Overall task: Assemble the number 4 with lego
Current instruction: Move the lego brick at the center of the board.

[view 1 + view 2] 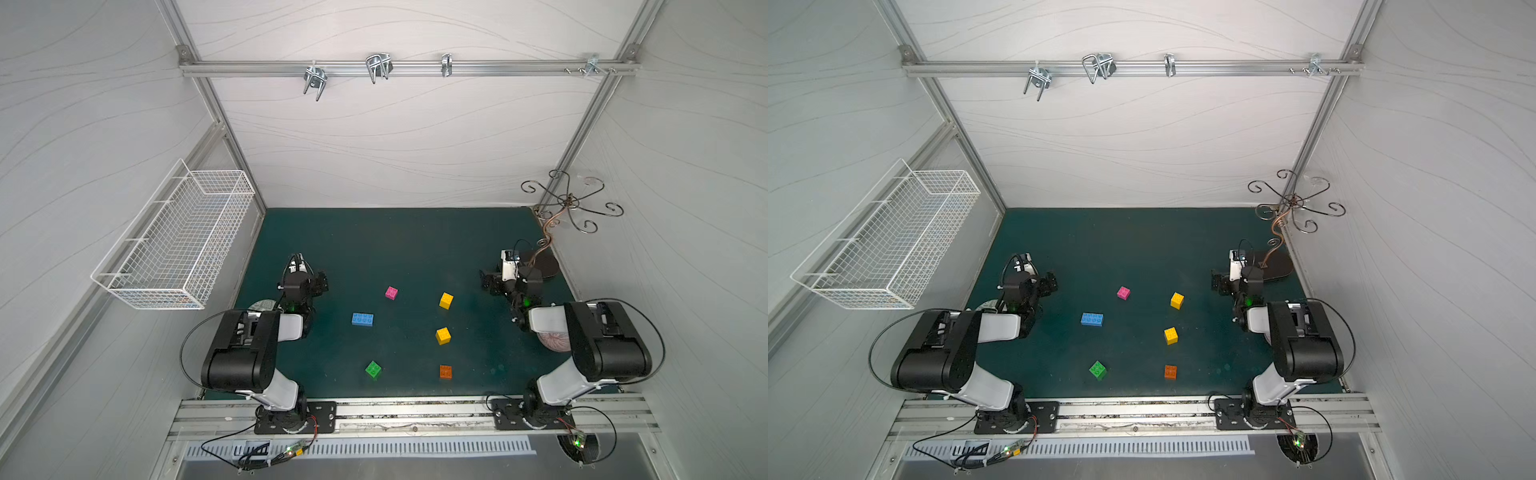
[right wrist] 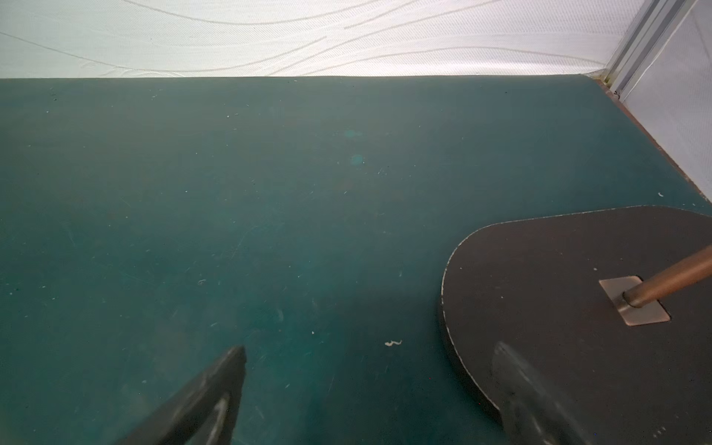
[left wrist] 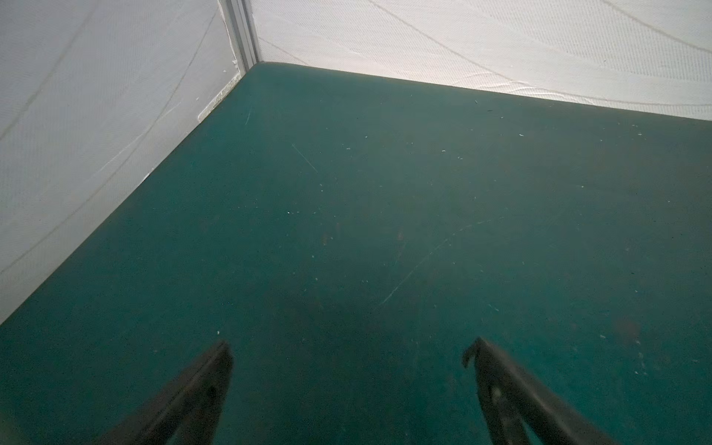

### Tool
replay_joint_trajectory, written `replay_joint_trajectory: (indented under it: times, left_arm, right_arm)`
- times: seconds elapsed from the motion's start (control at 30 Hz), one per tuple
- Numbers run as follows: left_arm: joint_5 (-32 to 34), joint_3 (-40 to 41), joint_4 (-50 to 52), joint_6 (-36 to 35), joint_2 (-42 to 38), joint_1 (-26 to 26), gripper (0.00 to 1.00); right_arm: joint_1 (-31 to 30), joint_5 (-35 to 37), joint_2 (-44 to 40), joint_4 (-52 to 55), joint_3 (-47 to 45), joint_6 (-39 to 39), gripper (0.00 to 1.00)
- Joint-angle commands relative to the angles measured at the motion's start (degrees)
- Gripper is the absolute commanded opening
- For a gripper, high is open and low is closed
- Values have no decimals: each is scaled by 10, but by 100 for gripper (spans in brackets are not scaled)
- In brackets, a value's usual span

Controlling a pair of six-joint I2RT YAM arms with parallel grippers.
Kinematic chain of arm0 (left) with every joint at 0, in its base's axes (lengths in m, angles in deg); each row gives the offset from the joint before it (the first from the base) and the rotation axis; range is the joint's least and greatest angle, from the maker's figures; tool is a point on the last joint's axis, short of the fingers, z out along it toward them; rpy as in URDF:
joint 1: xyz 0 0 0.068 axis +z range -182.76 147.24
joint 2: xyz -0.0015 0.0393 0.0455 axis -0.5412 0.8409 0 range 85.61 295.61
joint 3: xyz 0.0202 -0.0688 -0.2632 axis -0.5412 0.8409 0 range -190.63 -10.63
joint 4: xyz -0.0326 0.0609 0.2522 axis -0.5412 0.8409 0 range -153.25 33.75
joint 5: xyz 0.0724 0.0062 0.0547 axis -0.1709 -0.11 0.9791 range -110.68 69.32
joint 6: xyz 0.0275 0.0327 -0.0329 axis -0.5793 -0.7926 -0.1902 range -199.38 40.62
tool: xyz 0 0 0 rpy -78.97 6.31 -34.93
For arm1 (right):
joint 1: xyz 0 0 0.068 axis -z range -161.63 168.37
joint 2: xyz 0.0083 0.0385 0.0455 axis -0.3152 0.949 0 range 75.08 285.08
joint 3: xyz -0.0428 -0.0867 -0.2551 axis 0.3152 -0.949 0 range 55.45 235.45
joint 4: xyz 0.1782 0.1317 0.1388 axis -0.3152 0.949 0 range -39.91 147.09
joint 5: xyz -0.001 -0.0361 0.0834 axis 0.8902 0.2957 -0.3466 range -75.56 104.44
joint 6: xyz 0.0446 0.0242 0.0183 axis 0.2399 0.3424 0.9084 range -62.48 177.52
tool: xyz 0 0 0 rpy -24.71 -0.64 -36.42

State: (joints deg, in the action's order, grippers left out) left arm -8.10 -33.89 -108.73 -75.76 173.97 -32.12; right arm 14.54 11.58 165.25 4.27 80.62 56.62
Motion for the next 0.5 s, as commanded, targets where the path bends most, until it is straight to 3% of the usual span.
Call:
replay_joint_trajectory:
  times: [0.0,0.47]
  left_arm:
    - [-5,-3,-33,-1,5,1,100]
    - [-5,-3,-33,-1,5,1,99]
  right_arm:
    - [1,-3,5,0,7,4,99]
    - [10,-25,5,0,7,8,99]
